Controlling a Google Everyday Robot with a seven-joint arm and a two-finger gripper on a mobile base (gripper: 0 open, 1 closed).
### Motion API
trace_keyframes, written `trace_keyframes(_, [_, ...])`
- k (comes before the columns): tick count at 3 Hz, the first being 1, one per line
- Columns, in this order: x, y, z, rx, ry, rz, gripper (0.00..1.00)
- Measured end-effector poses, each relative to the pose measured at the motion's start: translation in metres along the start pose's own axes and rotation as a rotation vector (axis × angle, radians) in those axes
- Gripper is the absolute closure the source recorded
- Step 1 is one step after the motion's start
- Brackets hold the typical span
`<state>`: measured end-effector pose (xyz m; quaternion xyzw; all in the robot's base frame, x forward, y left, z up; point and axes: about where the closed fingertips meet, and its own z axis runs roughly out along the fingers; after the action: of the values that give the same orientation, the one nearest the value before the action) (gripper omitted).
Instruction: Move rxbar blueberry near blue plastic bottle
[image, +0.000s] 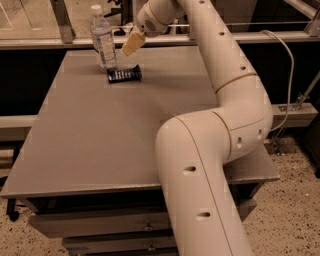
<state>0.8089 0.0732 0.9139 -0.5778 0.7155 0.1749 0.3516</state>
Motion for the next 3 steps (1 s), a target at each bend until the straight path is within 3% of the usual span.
trace_keyframes(1, [0.000,0.000,-0.014,-0.002,-0.020,0.005,0.00])
trace_keyframes(2, [0.013,0.008,-0.047,-0.030,-0.038,0.011,0.00])
trace_keyframes(3, [0.043,0.023,-0.094,-0.087,-0.059,0.043,0.00])
